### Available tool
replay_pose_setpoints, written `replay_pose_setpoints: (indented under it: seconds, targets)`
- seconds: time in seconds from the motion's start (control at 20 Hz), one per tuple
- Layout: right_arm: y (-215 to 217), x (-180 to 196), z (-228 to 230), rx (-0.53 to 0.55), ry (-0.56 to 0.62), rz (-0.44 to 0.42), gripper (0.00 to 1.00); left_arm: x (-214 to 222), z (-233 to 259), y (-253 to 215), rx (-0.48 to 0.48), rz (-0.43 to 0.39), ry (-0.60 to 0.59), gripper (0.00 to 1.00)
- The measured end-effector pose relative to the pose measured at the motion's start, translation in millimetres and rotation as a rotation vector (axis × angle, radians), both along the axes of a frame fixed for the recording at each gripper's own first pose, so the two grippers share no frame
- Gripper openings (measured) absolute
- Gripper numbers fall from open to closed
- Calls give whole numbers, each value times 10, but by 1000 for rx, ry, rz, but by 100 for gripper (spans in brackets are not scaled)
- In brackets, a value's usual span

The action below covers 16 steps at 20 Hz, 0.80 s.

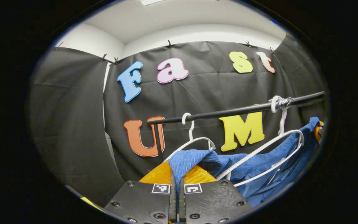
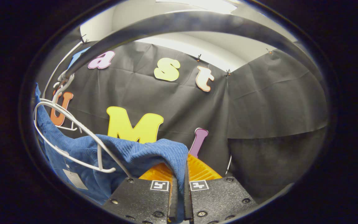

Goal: Grasp the clothes on the hanger with both hands and then place them into the laundry hamper below.

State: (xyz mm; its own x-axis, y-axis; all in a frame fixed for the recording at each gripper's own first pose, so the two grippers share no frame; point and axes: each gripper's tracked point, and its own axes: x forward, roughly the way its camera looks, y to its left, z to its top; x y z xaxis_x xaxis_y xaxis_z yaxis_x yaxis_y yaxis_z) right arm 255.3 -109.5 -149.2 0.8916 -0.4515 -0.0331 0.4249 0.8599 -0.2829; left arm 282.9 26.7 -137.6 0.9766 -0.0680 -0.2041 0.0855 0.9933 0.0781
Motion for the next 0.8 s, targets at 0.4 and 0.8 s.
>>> replay_pose_setpoints:
  seconds: [0.4, 0.8]
  targets:
    - [1, 133, -211, -30, 23, 15, 12, 173, -327, 155, -17, -7, 66, 3]
    - [71, 89, -406, -36, 68, 20, 12, 62, -475, 117, 5, -26, 76, 3]
